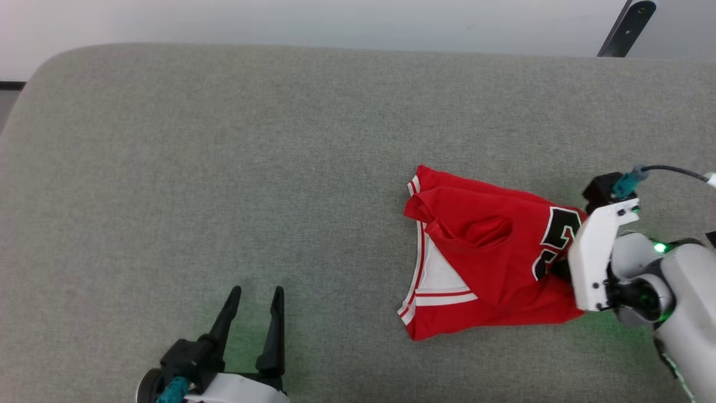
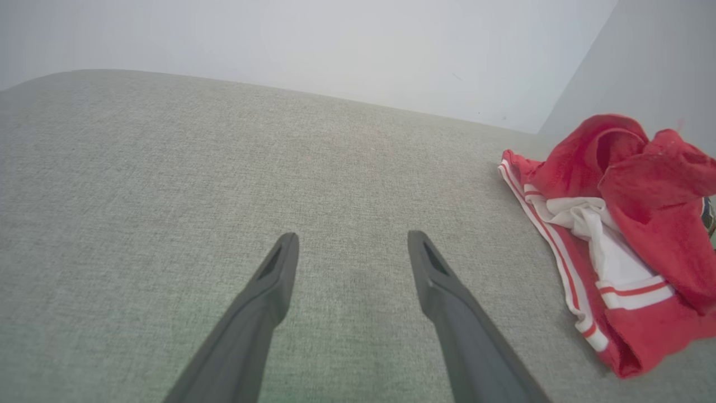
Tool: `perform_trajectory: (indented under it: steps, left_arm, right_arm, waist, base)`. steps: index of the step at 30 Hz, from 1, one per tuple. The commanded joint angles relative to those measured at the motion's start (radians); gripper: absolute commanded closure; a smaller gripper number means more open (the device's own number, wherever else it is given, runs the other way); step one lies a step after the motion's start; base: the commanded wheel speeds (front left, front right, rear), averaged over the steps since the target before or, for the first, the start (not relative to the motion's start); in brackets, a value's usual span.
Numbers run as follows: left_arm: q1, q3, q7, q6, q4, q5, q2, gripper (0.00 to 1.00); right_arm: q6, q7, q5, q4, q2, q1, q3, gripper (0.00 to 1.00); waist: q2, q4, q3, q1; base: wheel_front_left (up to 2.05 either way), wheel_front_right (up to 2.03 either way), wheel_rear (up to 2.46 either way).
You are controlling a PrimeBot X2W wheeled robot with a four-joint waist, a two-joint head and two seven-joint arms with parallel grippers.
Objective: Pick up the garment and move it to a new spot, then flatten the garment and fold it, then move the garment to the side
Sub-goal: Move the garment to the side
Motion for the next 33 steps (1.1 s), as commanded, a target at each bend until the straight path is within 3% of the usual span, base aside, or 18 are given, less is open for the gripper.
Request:
perform_trajectory:
  steps: [1, 8, 14, 19, 25, 30, 33]
  left_arm:
    - [-0.016, 0.005, -0.004, -0.008, 0.006, 0.007, -0.002, 0.00]
    - [-0.021, 0.020, -0.004, -0.020, 0.017, 0.012, 0.000, 0.00]
    - [-0.026, 0.034, -0.004, -0.033, -0.008, 0.019, 0.001, 0.00]
    - [-0.035, 0.048, -0.002, -0.039, -0.027, 0.030, 0.004, 0.00]
    - [-0.055, 0.059, -0.002, -0.046, -0.045, 0.047, 0.011, 0.00]
    - [-0.069, 0.071, -0.002, -0.051, -0.067, 0.056, 0.021, 0.00]
    - [-0.081, 0.077, -0.002, -0.054, -0.075, 0.063, 0.029, 0.00]
  right_arm:
    - [0.007, -0.023, 0.022, 0.022, 0.051, 0.054, 0.044, 1.00]
    - [0.005, -0.115, 0.081, 0.001, 0.003, 0.038, 0.016, 1.00]
    - [0.003, -0.184, 0.123, -0.079, -0.116, 0.054, -0.044, 1.00]
    - [0.003, -0.201, 0.149, -0.130, -0.248, 0.093, -0.156, 1.00]
    - [0.003, -0.201, 0.121, -0.118, -0.350, 0.113, -0.294, 1.00]
    - [0.003, -0.222, 0.063, -0.072, -0.373, 0.083, -0.375, 1.00]
    - [0.003, -0.253, 0.019, -0.021, -0.344, 0.064, -0.401, 1.00]
  waist:
    - [-0.0001, -0.010, -0.007, 0.0000]
    - [-0.0001, -0.060, -0.025, 0.0000]
    - [-0.0001, -0.112, -0.013, 0.0000]
    - [-0.0001, -0.144, 0.012, 0.0000]
    - [-0.0001, -0.164, 0.049, 0.0000]
    - [-0.0001, -0.162, 0.088, 0.0000]
    - [-0.0001, -0.157, 0.110, 0.0000]
  base:
    - [0.00, 0.00, 0.00]
    - [0.00, 0.00, 0.00]
    - [0.00, 0.00, 0.00]
    - [0.00, 0.00, 0.00]
    - [0.00, 0.00, 0.00]
    - [0.00, 0.00, 0.00]
    - [0.00, 0.00, 0.00]
